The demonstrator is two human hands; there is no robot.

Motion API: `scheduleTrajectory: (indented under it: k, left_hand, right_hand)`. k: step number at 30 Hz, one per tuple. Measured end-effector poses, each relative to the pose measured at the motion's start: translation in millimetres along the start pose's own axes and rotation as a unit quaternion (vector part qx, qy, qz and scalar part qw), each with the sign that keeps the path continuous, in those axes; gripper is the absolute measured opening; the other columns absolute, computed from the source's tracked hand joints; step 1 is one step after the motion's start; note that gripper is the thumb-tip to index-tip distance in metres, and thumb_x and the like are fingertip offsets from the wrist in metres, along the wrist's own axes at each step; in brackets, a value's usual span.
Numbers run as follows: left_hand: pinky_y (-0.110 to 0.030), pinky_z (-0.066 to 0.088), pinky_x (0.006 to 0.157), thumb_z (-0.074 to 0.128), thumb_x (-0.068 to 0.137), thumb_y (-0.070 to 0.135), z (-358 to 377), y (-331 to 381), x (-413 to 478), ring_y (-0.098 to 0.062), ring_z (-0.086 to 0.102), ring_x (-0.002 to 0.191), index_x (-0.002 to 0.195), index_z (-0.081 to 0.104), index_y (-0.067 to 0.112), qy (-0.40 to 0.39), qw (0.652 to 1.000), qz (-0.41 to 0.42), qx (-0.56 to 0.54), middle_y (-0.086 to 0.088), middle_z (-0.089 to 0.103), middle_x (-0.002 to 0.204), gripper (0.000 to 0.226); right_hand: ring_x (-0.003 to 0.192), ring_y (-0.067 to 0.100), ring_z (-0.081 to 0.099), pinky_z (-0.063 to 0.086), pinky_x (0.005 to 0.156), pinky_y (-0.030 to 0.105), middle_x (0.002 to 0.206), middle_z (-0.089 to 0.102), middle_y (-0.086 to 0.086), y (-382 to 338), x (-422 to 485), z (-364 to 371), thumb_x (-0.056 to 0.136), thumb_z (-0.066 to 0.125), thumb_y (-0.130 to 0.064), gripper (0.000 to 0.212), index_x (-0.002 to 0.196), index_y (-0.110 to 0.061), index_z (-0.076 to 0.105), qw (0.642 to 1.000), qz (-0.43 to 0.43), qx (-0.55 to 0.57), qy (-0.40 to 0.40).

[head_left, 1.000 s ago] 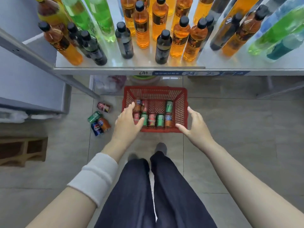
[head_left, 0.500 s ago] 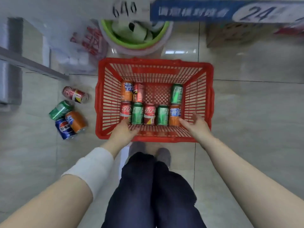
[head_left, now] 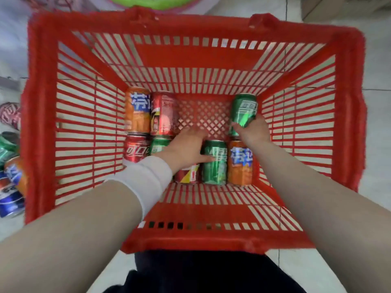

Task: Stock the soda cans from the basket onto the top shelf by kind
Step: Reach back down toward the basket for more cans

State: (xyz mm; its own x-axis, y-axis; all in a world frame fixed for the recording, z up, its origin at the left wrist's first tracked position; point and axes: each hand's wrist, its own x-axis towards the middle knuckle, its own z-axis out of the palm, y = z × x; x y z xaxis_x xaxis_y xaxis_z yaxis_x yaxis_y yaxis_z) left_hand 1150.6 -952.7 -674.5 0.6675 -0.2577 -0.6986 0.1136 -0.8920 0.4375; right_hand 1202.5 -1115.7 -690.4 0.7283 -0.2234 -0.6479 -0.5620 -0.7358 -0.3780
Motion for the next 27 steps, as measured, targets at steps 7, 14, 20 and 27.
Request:
scheduleTrajectory:
  k: [7, 14, 20, 27]
  left_hand:
    - [-0.043, 0.022, 0.109, 0.055, 0.068, 0.074, 10.3, 11.0, 37.2, -0.029, 0.032, 0.132, 0.138, 0.037, 0.014, -0.051, 0.993, -0.033, 0.100, -0.008, 0.042, 0.141, 0.094]
    - [-0.042, 0.024, 0.110, 0.064, 0.071, 0.061, 7.6, 19.7, 51.7, -0.032, 0.034, 0.127, 0.109, 0.060, 0.017, -0.047, 0.998, -0.041, 0.001, -0.007, 0.053, 0.126, 0.058]
    - [-0.044, 0.025, 0.112, 0.066, 0.066, 0.066, -0.2, 38.7, 44.1, -0.035, 0.014, 0.139, 0.142, 0.022, 0.006, -0.093, 0.993, -0.070, 0.027, -0.017, 0.023, 0.149, 0.106]
    - [-0.043, 0.031, 0.105, 0.069, 0.066, 0.063, 21.5, 47.2, 51.7, -0.029, 0.037, 0.131, 0.140, 0.023, 0.003, -0.071, 0.992, -0.072, 0.081, -0.014, 0.038, 0.142, 0.105]
  right_hand:
    - [0.120, 0.031, 0.051, 0.044, 0.098, 0.037, 0.130, 0.052, 0.017, 8.9, 19.6, 12.9, 0.073, 0.075, -0.039, 0.078, 0.131, 0.000, 0.039, 1.000, 0.018, 0.010, 0.022]
    - [0.105, 0.028, 0.060, 0.047, 0.093, 0.038, 0.112, 0.063, 0.014, -4.2, 25.3, 7.6, 0.073, 0.073, -0.045, 0.057, 0.110, -0.004, 0.058, 0.998, 0.023, -0.047, -0.029]
    - [0.111, 0.033, 0.058, 0.049, 0.092, 0.043, 0.118, 0.059, 0.018, -5.0, 28.0, 1.1, 0.057, 0.077, -0.056, 0.087, 0.121, -0.002, 0.052, 0.996, 0.059, -0.037, -0.052]
    - [0.116, 0.031, 0.054, 0.048, 0.094, 0.043, 0.125, 0.055, 0.017, -3.0, 32.6, 0.0, 0.038, 0.075, -0.063, 0.111, 0.127, -0.002, 0.047, 0.997, 0.071, -0.031, -0.029]
